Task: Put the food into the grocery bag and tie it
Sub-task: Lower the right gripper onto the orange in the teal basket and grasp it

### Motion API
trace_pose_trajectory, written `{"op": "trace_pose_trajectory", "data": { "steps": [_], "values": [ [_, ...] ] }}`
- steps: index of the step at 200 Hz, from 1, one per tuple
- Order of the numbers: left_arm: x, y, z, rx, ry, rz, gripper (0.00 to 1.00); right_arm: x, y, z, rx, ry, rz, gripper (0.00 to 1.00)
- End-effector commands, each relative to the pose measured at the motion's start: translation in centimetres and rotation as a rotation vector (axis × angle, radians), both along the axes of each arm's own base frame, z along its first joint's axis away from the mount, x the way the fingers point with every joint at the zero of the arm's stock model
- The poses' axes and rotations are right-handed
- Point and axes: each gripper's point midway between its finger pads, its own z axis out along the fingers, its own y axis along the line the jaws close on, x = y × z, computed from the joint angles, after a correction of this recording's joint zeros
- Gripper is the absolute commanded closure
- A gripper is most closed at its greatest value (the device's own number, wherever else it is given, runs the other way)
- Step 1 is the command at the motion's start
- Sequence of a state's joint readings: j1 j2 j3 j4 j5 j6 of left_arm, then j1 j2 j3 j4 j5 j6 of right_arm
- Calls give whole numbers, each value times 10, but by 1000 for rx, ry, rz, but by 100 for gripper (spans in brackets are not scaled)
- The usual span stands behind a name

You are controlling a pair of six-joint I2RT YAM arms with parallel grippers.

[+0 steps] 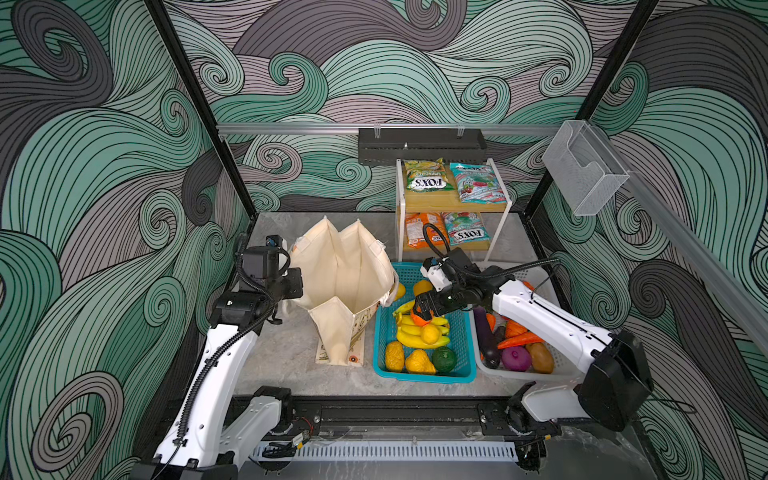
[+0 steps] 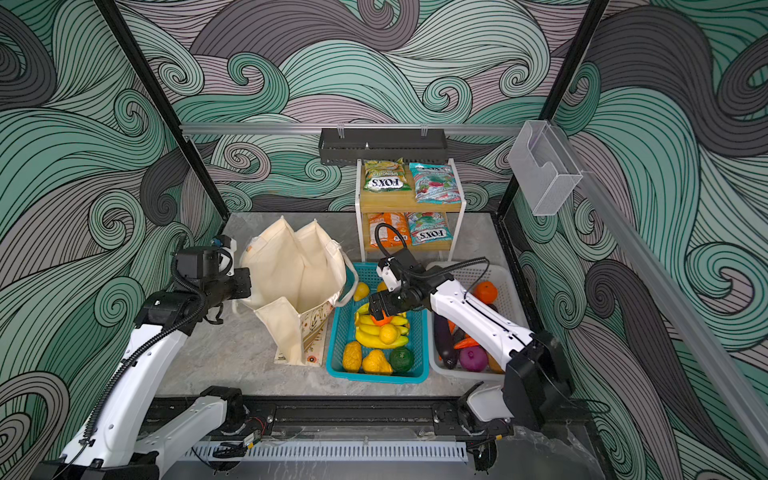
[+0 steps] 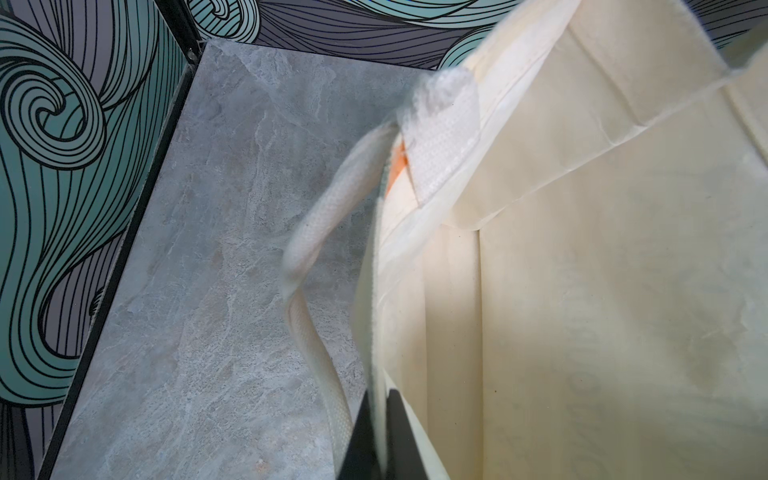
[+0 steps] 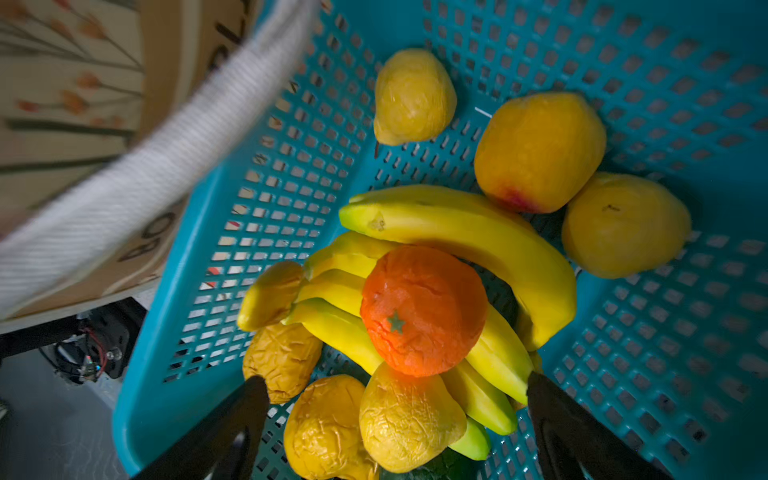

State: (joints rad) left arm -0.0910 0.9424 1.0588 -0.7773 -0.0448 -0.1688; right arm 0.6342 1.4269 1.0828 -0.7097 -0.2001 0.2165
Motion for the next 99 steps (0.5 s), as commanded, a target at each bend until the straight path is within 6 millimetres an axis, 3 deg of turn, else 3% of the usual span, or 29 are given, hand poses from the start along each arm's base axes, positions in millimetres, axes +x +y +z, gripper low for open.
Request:
{"op": "trace_pose_trajectory", "data": {
  "steps": [1, 33, 99],
  "values": [
    [3, 4, 8, 12, -36, 12, 100, 10, 8, -6, -1, -54, -31, 4],
    [4, 3, 8, 8, -34, 7, 100, 12, 10, -30, -69, -77, -52, 7],
    [4, 2, 8, 1, -36, 2, 100, 22, 4, -55, -174, -143, -100, 18]
  ]
}}
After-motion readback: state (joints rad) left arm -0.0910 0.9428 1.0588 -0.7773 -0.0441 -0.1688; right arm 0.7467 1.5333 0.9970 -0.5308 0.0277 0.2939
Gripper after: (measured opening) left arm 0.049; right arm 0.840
